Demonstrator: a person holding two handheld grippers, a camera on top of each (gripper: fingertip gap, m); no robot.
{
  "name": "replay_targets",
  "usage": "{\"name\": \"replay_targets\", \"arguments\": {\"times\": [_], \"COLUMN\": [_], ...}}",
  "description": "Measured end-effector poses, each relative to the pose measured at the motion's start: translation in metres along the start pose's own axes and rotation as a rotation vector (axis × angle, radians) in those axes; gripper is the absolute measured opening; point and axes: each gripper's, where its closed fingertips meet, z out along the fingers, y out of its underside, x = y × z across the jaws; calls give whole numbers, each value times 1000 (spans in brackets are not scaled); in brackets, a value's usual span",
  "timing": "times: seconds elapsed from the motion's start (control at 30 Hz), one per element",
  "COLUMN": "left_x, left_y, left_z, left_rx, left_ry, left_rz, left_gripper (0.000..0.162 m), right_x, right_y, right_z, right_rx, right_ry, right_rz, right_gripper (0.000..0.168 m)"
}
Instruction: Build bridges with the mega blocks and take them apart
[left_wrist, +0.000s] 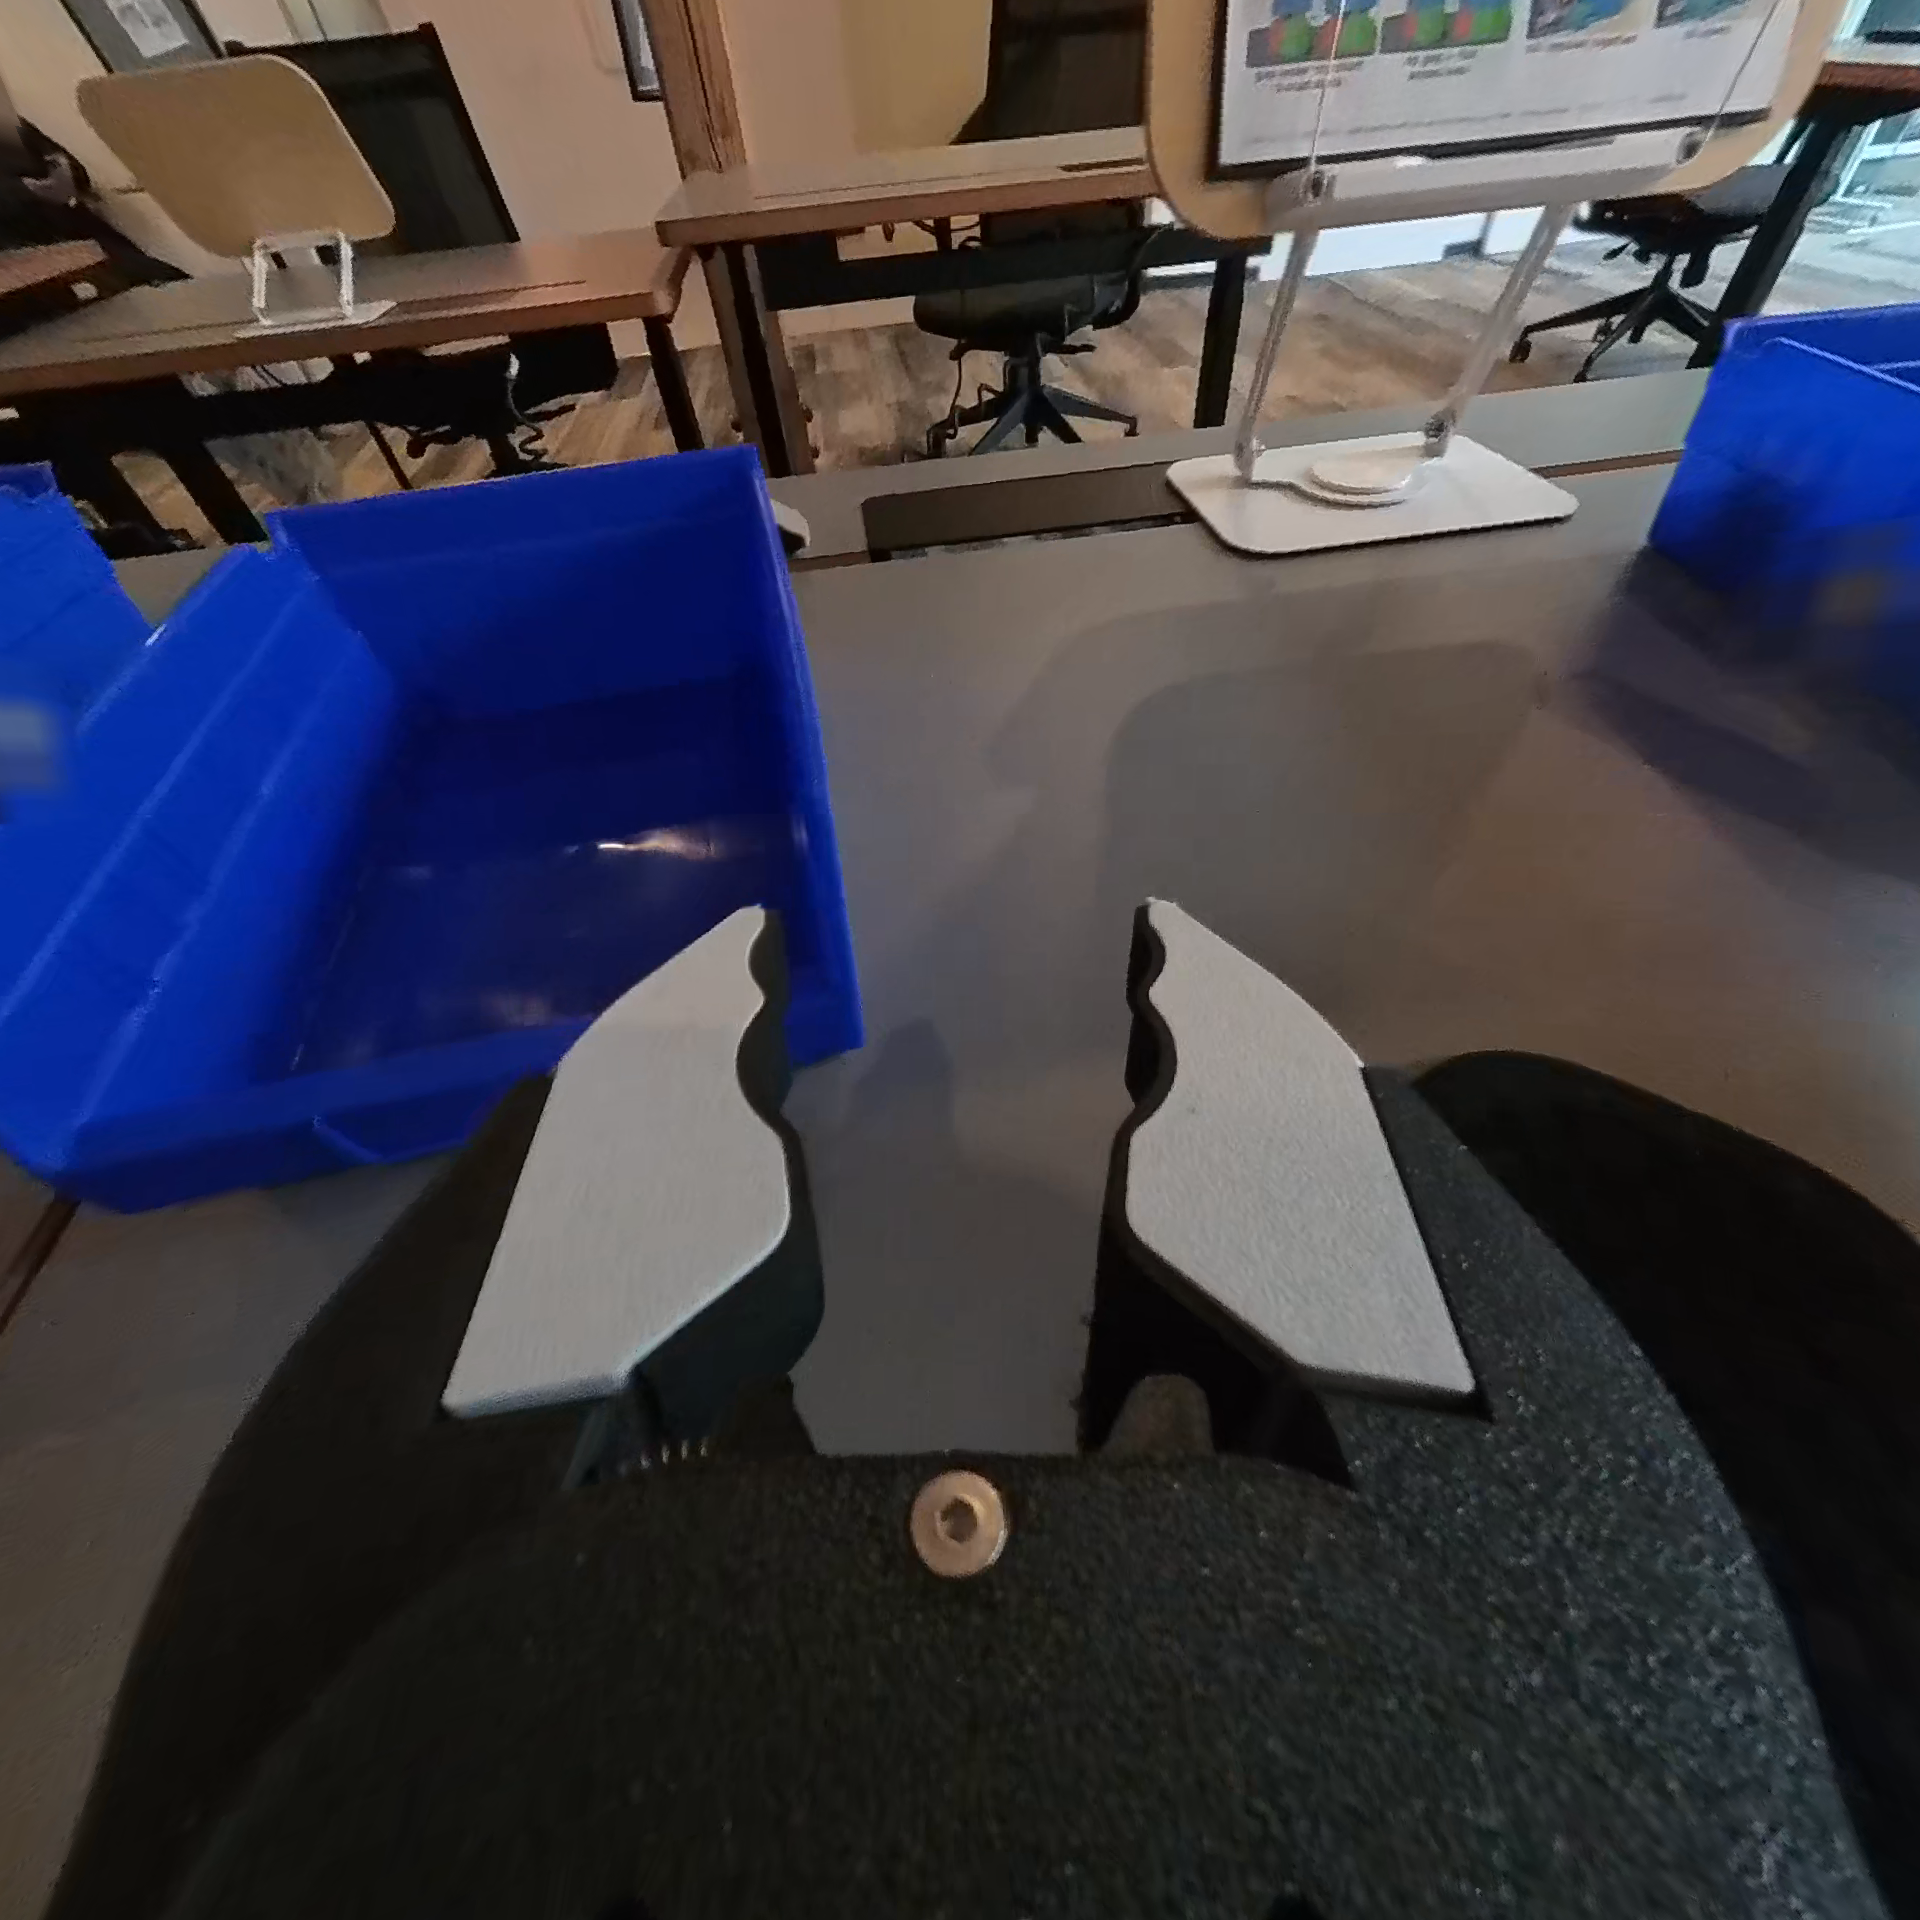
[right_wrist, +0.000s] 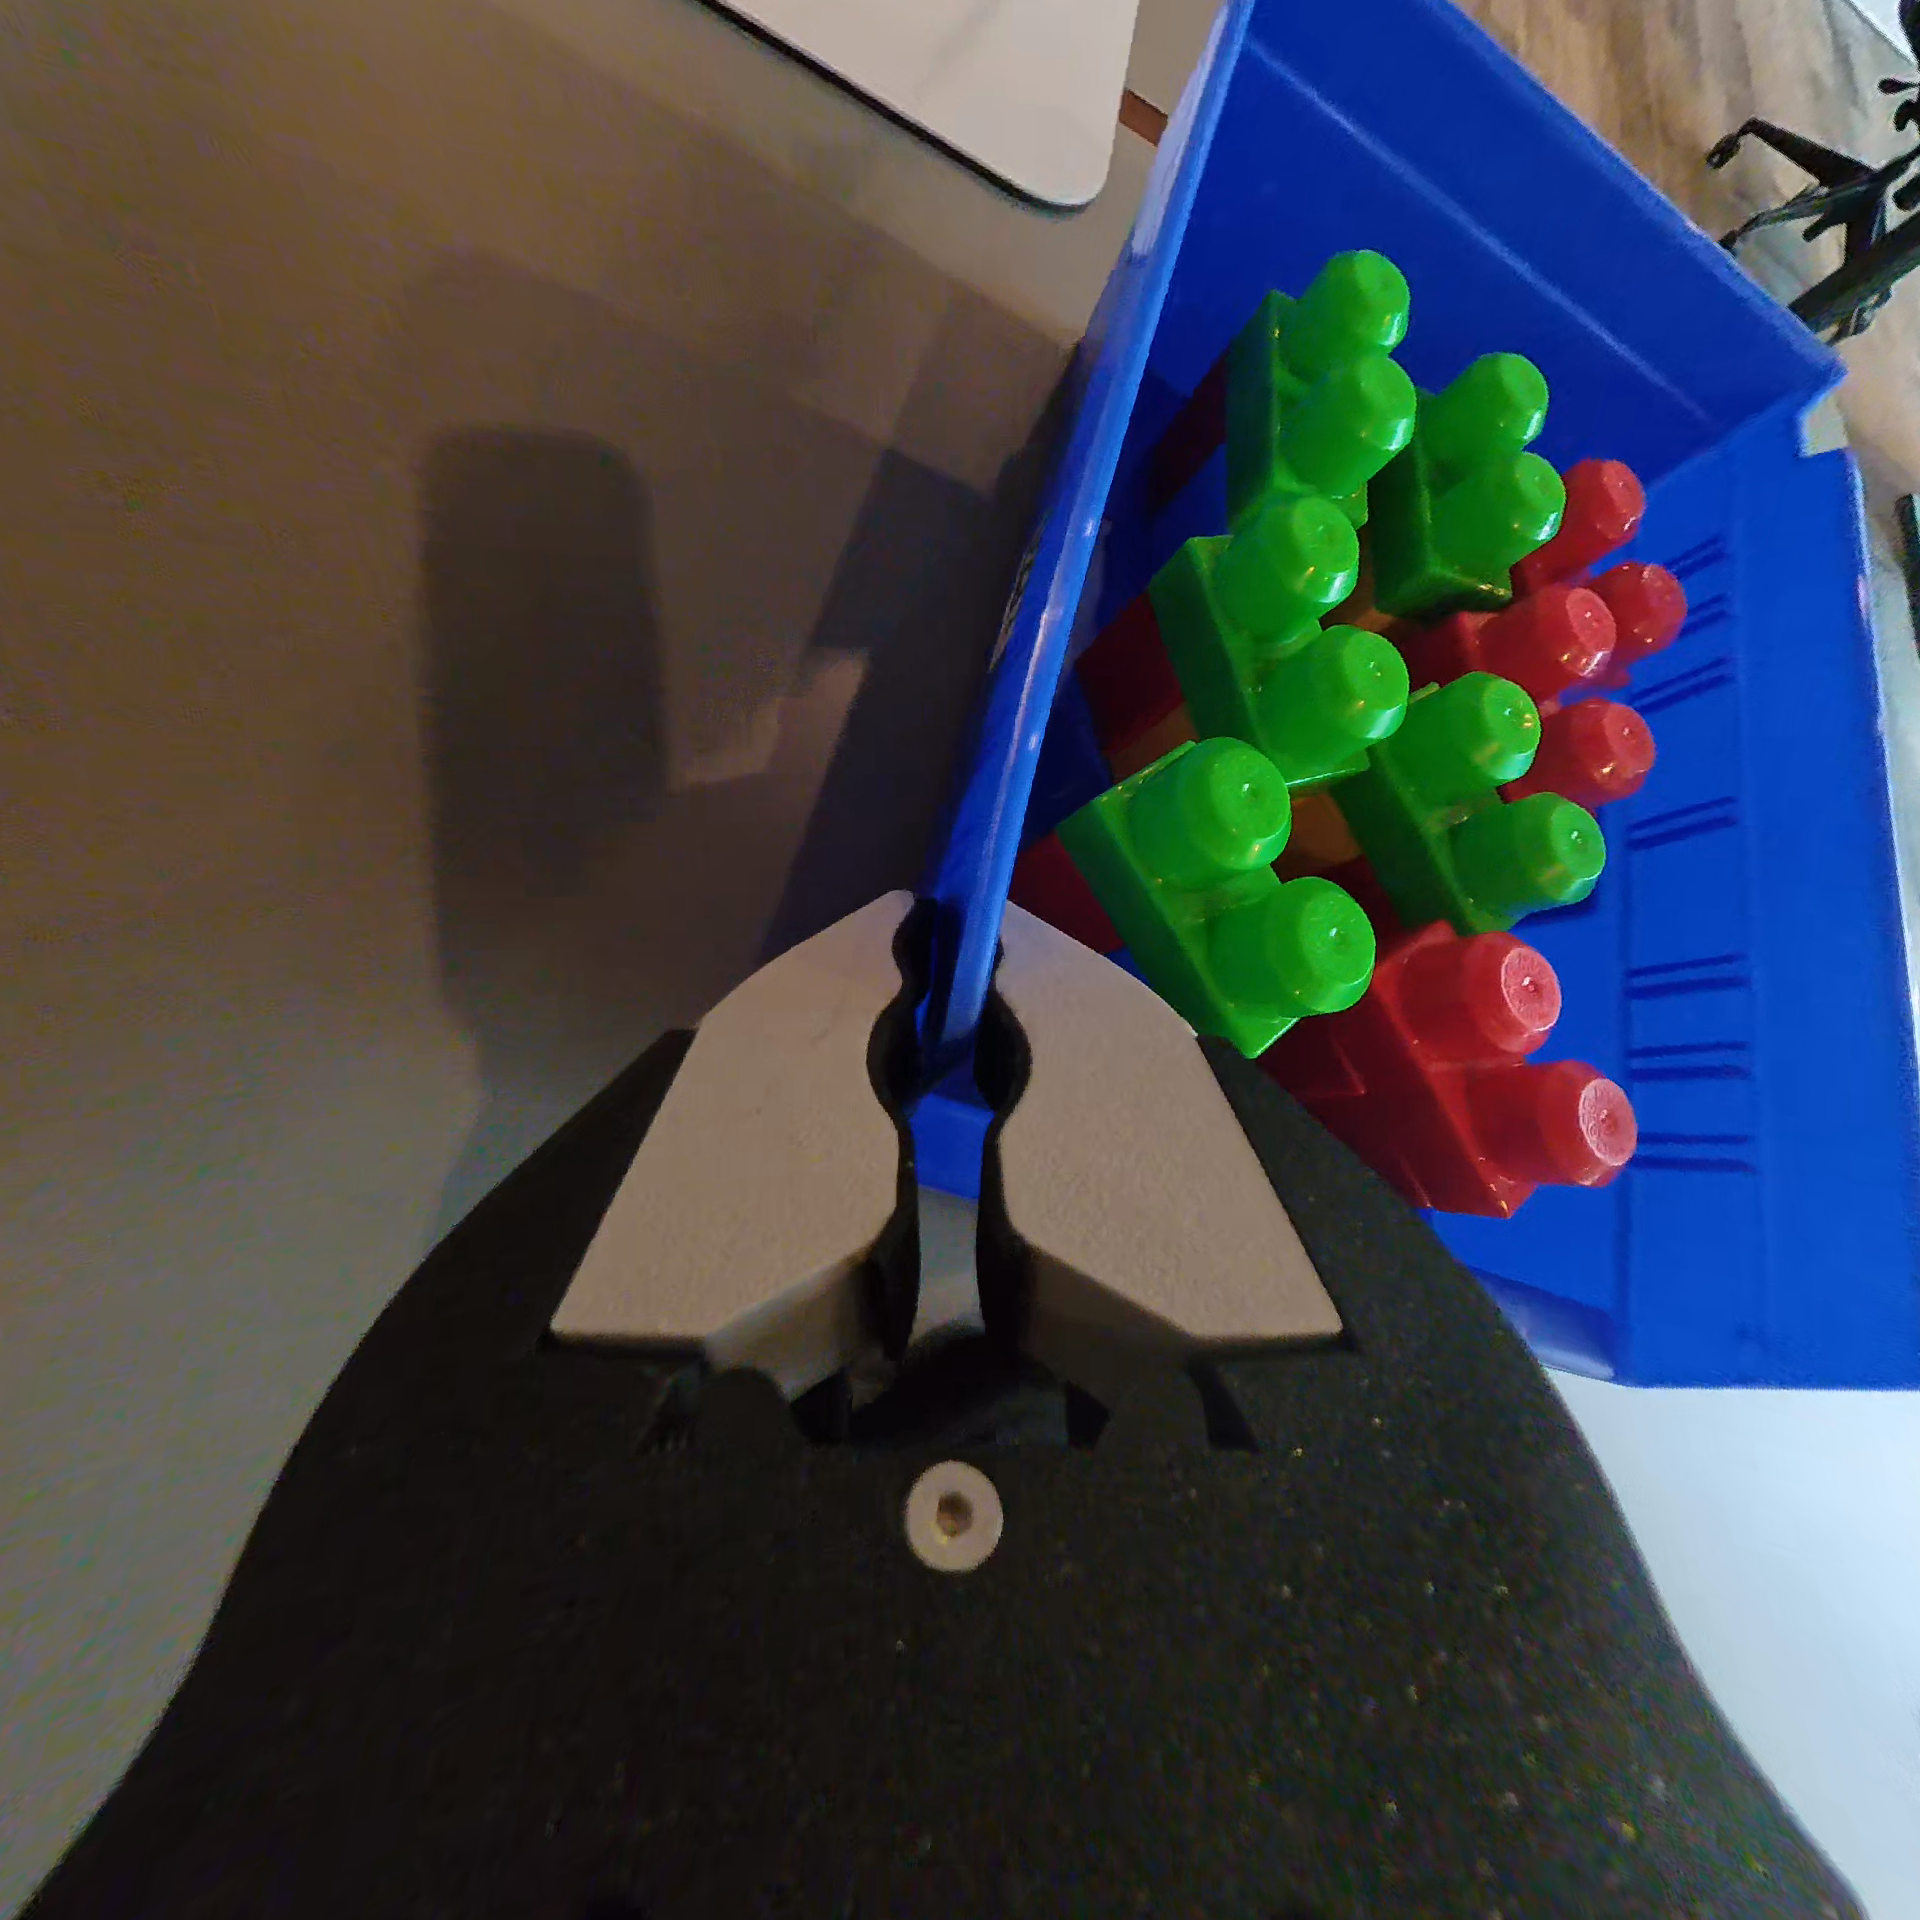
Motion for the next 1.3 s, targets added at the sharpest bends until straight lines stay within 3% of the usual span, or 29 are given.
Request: {"name": "replay_targets", "arguments": {"times": [0.47, 1.3], "left_x": [-15, -23], "left_y": [6, 8], "left_z": [-19, -24], "left_rx": [8, -7], "left_ry": [-29, -45], "left_rz": [-5, 11], "left_gripper": [63, 63], "right_x": [-47, -80], "right_y": [-24, -47], "right_z": [-2, 2], "right_rx": [40, 59], "right_ry": [-48, -66], "right_rz": [-42, -73], "right_gripper": [5, 8]}}
